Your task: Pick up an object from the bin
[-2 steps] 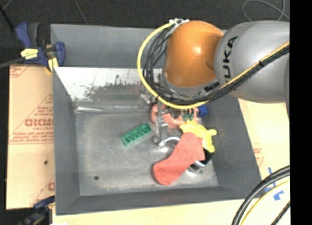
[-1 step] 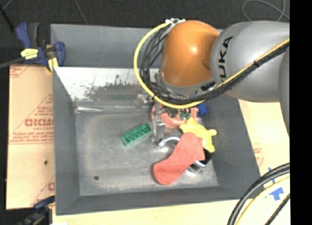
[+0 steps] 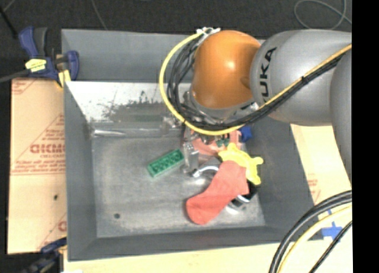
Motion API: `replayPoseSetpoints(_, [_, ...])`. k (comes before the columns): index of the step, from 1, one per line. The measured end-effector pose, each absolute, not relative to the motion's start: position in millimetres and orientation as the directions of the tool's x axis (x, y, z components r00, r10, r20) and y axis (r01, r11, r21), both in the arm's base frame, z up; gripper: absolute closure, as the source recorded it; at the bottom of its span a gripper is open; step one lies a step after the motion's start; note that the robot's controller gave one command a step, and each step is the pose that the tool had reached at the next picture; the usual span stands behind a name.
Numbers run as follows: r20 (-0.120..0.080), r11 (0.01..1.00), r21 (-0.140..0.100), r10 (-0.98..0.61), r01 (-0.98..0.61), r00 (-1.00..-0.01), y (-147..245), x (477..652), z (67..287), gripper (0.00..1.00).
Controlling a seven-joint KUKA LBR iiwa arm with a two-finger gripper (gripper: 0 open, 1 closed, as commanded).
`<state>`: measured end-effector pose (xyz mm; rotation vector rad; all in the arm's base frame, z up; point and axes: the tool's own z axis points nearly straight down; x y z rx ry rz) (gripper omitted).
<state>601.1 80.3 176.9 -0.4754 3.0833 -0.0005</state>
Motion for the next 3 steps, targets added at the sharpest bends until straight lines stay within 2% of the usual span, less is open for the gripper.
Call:
replayPoseSetpoints(1, [-0.016,0.932,-0.002,-0.361,-0.361,-0.932,75.1,597.5,133.9,0.0])
replayPoseSetpoints(2, [-0.026,0.998,0.003,-0.063,-0.063,-0.998,62.8,620.4,105.5,0.0])
replayPoseSetpoints(3, [-0.023,0.889,-0.005,-0.458,-0.458,-0.889,77.6,628.7,72.0,1.0])
